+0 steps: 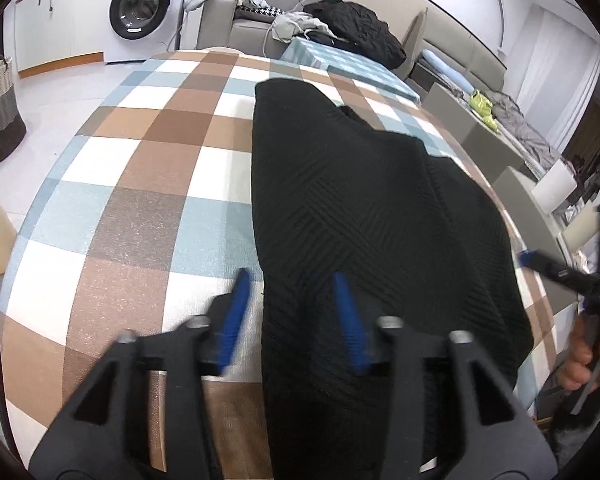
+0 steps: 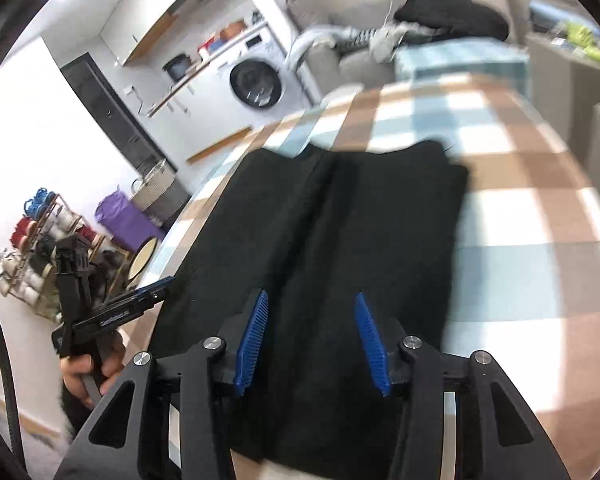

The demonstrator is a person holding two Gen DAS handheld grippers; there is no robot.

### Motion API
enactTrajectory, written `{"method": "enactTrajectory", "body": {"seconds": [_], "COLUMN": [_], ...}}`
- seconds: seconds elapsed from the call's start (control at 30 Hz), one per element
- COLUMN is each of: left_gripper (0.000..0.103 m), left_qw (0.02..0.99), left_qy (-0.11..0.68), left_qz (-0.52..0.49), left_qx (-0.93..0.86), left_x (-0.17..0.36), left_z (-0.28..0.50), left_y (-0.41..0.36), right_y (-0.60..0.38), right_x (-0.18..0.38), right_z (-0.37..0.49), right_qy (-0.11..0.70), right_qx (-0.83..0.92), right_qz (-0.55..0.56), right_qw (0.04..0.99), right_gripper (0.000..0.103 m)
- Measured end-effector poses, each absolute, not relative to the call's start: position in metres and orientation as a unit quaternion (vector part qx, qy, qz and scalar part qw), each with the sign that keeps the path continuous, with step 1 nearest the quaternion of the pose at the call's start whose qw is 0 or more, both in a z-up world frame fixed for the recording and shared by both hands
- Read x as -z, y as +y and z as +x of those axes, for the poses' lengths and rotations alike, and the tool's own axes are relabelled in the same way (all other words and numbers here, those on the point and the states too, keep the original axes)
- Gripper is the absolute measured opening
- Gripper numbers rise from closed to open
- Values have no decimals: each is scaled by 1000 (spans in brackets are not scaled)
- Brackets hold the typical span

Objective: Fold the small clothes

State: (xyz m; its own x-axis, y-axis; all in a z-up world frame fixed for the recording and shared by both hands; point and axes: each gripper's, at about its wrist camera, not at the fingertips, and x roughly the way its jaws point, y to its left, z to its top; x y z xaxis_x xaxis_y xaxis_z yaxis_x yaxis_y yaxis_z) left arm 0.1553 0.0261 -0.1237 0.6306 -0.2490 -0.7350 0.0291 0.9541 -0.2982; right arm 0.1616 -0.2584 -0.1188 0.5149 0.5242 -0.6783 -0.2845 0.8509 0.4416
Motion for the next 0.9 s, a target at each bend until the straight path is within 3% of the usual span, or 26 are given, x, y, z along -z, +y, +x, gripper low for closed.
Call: {"method": "enactTrajectory", "body": {"seconds": [0.03,0.1,0.37,0.43,0.5,0.6,0.77,0.9], "left_gripper": [69,73,74,74,74,74,74,74], "left_qw": [895,895,895,895,896,898,904,902], "left_qy": [419,414,412,411,411,405,391,398], "left_qz": [-133,-143,-154,-153,-153,-155,-145,-133], "left_qx": [77,83,76,74,73,77,90,99], "left_x": [122,119,118,118,118,113,100,103], "left_z": [154,151,151,153,155,156,154,158], "left_y": [27,29,38,39,39,37,28,16], "right_y": [-250,-236,-206,-205,-204,-203,-222,-246], "right_x": [125,137,150,150,151,142,75,99], "right_z": [168,183,226,230,236,234,201,212], "right_qy": [443,460,473,468,464,448,377,415], "right_qx": [-239,-246,-249,-244,-235,-242,-248,-199], "right_qz": [135,127,138,140,135,134,117,116], "right_qw": [853,844,834,838,843,850,885,880], "right_gripper": [47,47,46,39,16,11,9,11]}}
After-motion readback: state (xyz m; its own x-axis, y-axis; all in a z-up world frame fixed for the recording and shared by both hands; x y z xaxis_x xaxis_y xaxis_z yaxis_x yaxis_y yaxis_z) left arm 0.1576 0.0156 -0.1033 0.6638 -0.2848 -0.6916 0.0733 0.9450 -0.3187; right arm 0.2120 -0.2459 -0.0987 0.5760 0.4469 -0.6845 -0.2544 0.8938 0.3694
